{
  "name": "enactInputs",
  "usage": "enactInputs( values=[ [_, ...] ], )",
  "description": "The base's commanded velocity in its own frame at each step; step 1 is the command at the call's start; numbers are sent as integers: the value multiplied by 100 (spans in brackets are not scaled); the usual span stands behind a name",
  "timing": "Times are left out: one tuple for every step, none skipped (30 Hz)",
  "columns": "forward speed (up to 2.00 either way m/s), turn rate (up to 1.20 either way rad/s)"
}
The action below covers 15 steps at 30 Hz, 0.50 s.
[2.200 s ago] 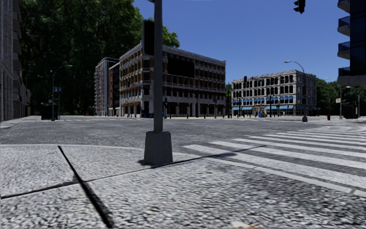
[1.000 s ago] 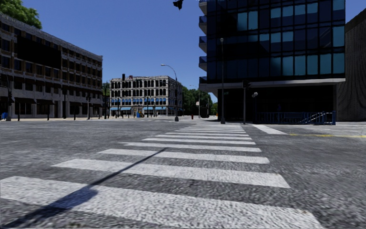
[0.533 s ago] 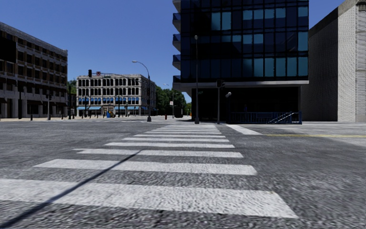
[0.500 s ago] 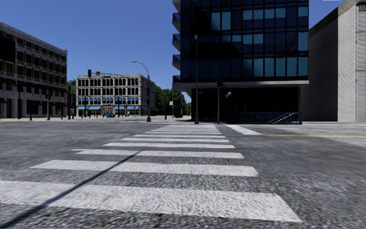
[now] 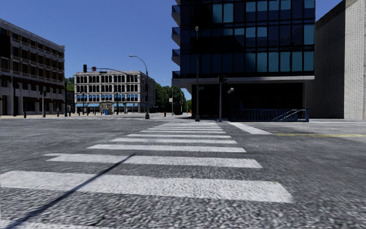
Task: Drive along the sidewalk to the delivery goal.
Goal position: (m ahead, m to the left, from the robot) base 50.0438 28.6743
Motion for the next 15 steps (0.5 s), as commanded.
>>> enactInputs(
  values=[
    [156, 0],
    [156, 0],
    [156, 0],
    [156, 0],
    [156, 0],
    [156, 0],
    [156, 0],
    [156, 0],
    [156, 0],
    [156, 0],
    [156, 0],
    [200, 0],
    [200, 0],
    [200, 0],
    [200, 0]
  ],
)
